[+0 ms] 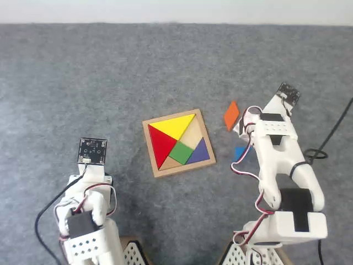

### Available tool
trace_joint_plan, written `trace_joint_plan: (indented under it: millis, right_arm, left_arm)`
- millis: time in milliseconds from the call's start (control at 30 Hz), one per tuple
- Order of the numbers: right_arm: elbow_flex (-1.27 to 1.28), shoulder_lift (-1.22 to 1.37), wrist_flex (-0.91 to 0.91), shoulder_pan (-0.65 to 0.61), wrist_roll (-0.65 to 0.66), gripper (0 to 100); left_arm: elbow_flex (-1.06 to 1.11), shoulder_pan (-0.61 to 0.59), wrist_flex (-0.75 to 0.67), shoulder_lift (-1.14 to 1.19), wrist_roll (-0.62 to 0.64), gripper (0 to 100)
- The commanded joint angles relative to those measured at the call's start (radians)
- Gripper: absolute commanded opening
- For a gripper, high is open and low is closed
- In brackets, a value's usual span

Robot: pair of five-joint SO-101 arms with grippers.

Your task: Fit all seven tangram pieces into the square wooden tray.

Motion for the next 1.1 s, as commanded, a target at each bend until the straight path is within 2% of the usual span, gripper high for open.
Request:
trace_joint_plan:
  millis: [0, 167, 400, 567, 667, 767, 833, 933, 1067]
  right_arm:
    - [-0.046, -0.004, -0.024, -0.001, 0.011, 15.1]
    - [-0.055, -0.039, 0.09, -0.018, 0.011, 15.1]
    - [-0.051, -0.236, 0.278, 0.051, 0.011, 15.4]
    - [0.026, -0.344, 0.143, 0.094, 0.031, 17.5]
    - [0.106, -0.363, 0.079, 0.076, 0.127, 32.3]
    - [0.138, -0.358, 0.071, 0.038, 0.072, 47.9]
    - [0.146, -0.355, 0.085, -0.022, 0.021, 51.7]
    - [0.16, -0.355, 0.139, -0.128, -0.061, 48.5]
    - [0.183, -0.338, 0.091, -0.222, -0.198, 41.4]
  left_arm:
    - [-0.007, -0.006, 0.006, -0.012, -0.009, 9]
    - [-0.007, -0.006, 0.006, -0.012, -0.009, 9]
    - [-0.007, -0.006, 0.006, -0.012, -0.009, 9]
    - [-0.007, -0.006, 0.006, -0.012, -0.009, 9]
    - [-0.007, -0.006, 0.006, -0.012, -0.009, 9]
    - [-0.007, -0.006, 0.006, -0.012, -0.009, 9]
    - [-0.007, -0.006, 0.006, -0.012, -0.009, 9]
    - [-0.007, -0.006, 0.006, -0.012, -0.009, 9]
    - [-0.007, -0.006, 0.006, -0.012, -0.009, 9]
